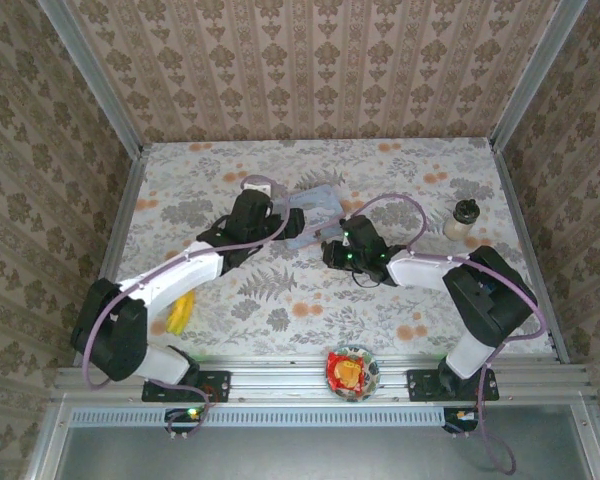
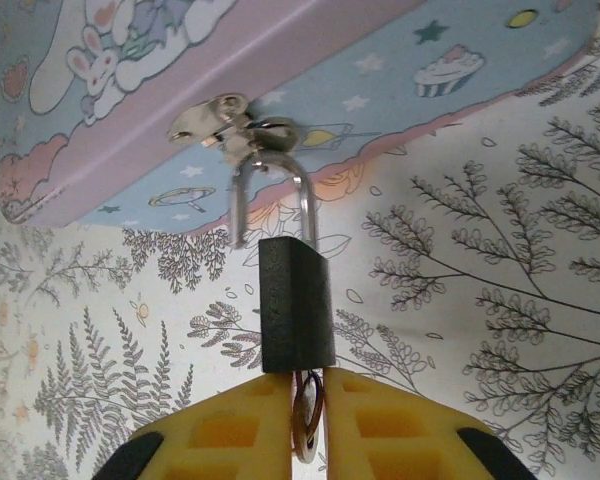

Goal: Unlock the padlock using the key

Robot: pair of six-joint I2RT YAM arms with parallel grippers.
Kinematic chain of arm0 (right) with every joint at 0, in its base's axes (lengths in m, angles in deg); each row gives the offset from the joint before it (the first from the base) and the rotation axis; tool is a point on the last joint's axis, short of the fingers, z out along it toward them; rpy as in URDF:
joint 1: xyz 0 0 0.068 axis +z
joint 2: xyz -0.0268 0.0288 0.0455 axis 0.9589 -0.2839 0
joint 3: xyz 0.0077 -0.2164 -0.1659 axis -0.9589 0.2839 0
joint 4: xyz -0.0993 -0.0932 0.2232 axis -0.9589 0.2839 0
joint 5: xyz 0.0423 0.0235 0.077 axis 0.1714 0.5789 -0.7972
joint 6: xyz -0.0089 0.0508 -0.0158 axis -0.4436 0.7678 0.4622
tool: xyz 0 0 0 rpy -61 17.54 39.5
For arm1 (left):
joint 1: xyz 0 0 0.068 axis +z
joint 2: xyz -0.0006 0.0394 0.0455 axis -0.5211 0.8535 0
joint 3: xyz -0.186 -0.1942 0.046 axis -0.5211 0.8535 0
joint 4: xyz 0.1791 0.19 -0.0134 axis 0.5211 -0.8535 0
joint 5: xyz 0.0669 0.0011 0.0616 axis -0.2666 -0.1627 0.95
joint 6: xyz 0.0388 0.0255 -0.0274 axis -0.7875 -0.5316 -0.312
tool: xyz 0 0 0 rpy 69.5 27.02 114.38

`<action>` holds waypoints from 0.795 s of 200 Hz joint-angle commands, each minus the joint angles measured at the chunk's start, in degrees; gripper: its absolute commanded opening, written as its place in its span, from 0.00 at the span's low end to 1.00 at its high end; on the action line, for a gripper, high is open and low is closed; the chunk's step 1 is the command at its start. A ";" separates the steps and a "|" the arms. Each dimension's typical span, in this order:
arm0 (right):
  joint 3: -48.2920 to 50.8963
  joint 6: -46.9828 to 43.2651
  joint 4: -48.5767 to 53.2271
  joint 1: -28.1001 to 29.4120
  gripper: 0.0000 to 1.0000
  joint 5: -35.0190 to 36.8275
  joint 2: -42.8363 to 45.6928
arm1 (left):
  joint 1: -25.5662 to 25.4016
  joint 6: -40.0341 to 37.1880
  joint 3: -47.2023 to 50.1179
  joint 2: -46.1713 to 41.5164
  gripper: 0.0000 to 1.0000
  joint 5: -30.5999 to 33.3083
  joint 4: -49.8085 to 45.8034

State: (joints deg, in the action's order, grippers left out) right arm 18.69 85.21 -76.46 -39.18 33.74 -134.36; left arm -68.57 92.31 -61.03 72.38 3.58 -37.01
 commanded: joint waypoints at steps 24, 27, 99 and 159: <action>-4.38 -3.78 7.17 1.62 0.25 5.92 -2.23 | 1.91 -4.75 -1.99 1.96 1.00 2.31 -1.33; -4.42 -3.75 7.22 1.62 0.25 5.95 -2.28 | 2.00 -4.75 -2.06 1.96 1.00 2.29 -1.26; -5.90 -3.88 10.22 1.71 0.35 7.18 0.05 | 3.57 -5.85 -2.75 3.21 1.00 3.16 -1.59; -7.87 -1.70 12.25 1.78 0.45 9.51 -2.37 | 4.03 -7.16 -6.73 9.14 1.00 3.07 -2.78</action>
State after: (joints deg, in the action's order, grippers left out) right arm 12.64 82.15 -66.64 -37.56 40.45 -135.83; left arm -64.94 87.31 -64.90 79.37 5.55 -38.50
